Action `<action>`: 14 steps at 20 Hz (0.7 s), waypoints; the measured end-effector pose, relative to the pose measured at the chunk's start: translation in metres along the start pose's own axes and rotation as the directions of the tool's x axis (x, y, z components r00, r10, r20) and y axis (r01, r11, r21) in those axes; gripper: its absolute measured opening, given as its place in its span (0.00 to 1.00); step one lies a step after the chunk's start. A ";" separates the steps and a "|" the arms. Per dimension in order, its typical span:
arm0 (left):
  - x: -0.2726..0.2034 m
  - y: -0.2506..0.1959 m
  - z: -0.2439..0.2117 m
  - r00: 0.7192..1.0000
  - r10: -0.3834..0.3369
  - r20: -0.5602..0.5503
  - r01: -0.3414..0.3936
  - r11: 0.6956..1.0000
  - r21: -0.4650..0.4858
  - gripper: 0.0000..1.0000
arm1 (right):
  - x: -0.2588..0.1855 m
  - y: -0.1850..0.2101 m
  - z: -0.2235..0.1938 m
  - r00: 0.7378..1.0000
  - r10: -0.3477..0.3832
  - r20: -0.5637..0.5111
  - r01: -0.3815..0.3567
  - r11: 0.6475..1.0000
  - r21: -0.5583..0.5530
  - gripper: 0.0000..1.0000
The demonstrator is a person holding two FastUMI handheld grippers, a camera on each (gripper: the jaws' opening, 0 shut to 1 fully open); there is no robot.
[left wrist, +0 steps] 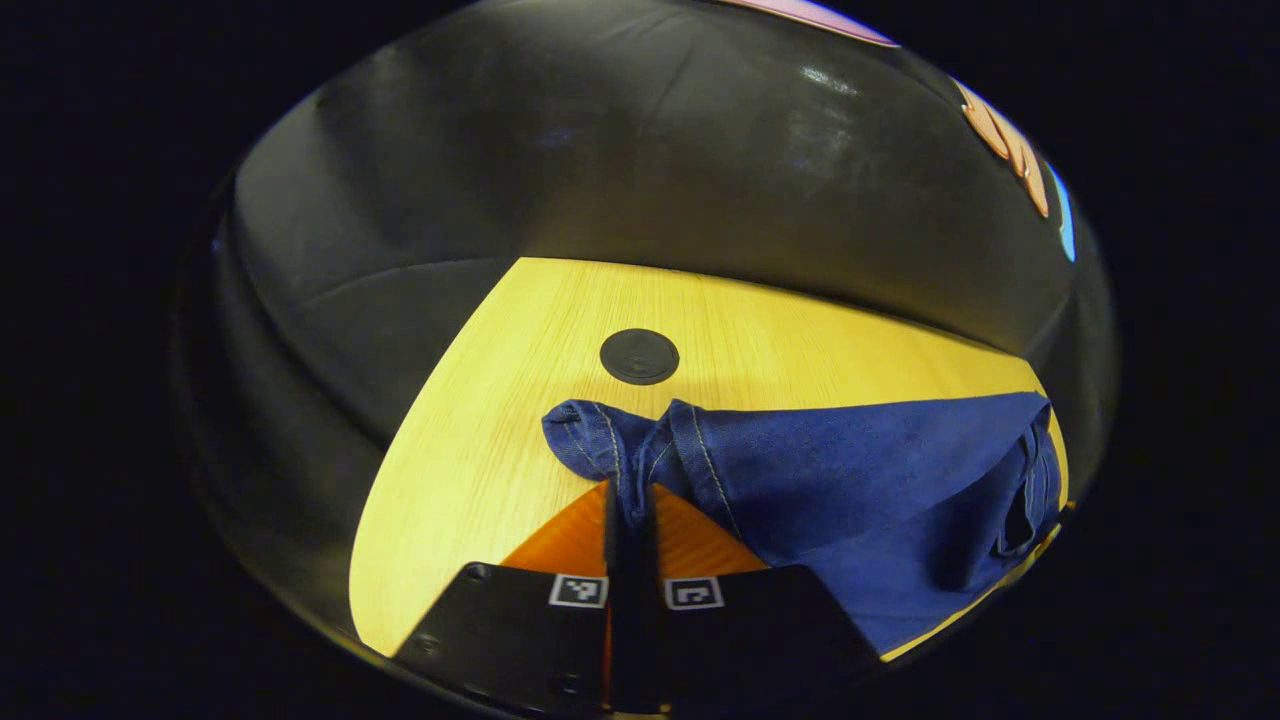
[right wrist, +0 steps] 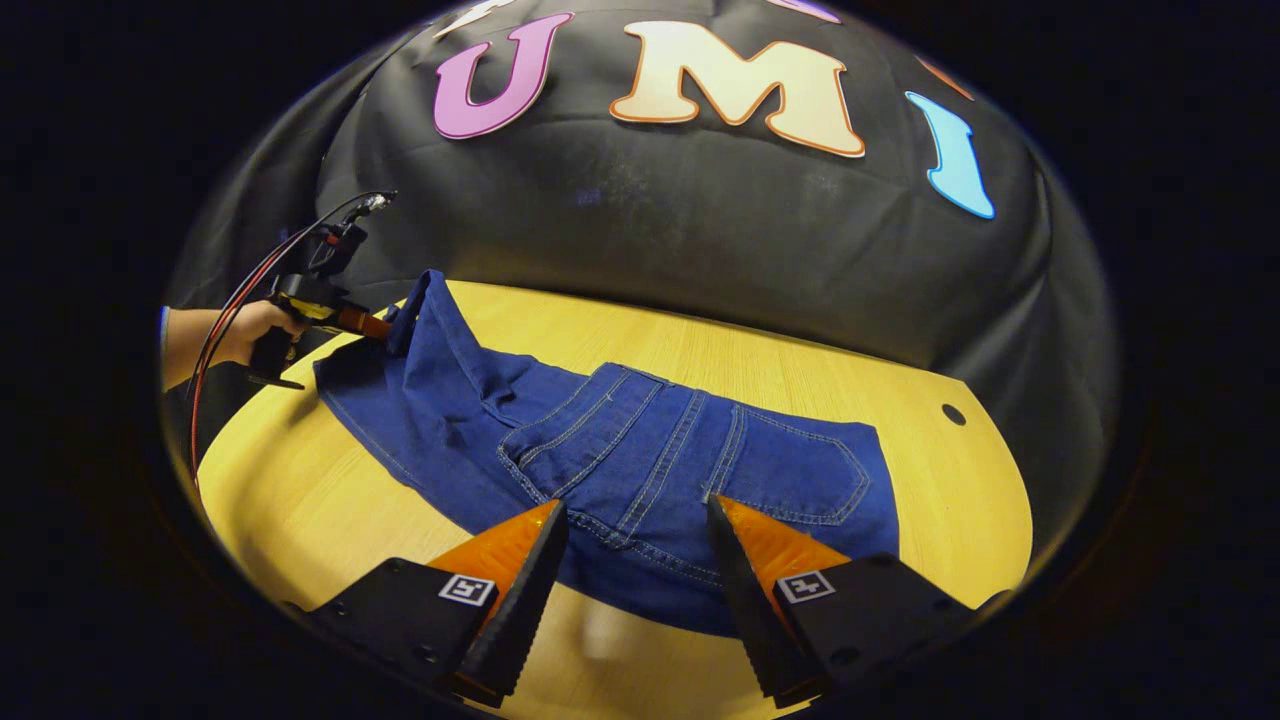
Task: Grasp the waist and the cuffs of the jeans and fold them to make the two legs overlap; first hold the waist and fold one-third of the jeans toward the cuffs, then hold the cuffs and fold the remaining one-third in the same direction to finish folding.
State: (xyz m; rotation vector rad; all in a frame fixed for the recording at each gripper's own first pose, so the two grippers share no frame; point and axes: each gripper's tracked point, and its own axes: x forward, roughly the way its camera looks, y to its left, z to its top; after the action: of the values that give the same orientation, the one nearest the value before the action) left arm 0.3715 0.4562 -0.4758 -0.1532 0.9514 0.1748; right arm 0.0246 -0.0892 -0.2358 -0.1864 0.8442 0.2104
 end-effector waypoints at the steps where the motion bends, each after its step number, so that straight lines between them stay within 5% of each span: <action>1: 0.001 0.001 0.003 1.000 0.003 0.007 -0.003 1.000 -0.028 0.01 | -0.003 -0.003 0.002 1.000 -0.003 0.005 0.003 1.000 0.000 0.89; 6: -0.020 -0.012 0.030 0.992 -0.080 0.101 0.100 0.970 -0.220 0.00 | -0.028 -0.026 0.022 0.998 -0.020 0.064 0.020 1.000 0.007 0.89; 10: -0.057 -0.030 0.065 0.978 -0.128 0.162 0.164 0.958 -0.235 0.00 | -0.051 -0.048 0.030 0.995 -0.028 0.096 0.027 1.000 0.012 0.89; 14: -0.114 -0.103 0.110 0.940 -0.239 0.242 0.293 0.931 -0.216 0.00 | -0.082 -0.070 0.031 0.991 -0.030 0.130 0.028 1.000 0.013 0.89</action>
State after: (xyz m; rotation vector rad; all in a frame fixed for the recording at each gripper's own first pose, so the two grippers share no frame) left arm 0.4160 0.3688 -0.3141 -0.4860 0.6834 0.0555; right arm 0.0119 -0.1586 -0.1485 -0.1730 0.7127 0.1887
